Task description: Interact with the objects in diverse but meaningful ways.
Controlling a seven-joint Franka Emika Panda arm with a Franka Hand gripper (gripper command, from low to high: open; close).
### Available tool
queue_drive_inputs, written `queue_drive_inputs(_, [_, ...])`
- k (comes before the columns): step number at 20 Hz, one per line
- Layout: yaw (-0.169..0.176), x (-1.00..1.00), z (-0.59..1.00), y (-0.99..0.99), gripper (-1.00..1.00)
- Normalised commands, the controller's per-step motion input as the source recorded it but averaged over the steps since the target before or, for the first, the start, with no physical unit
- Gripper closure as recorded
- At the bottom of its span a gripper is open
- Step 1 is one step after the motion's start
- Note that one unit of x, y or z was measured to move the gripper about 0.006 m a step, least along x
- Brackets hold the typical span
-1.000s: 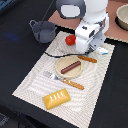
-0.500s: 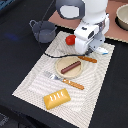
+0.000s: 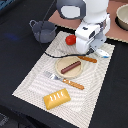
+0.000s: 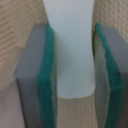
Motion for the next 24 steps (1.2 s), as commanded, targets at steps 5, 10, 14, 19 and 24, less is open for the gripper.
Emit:
queue_drive_inputs(5, [-0.043, 0.28, 1.00, 0.41, 1.00])
queue_drive_inputs(10, [-0.066, -0.26, 0.73, -0.24, 1.00])
queue_drive_inputs(14, [-0.082, -0.57, 0.33, -0.56, 1.00])
queue_drive_inputs(19, [-0.095, -0.64, 0.08, -0.51, 1.00])
queue_drive_inputs(24, [-0.156, -0.69, 0.00, -0.36, 1.00])
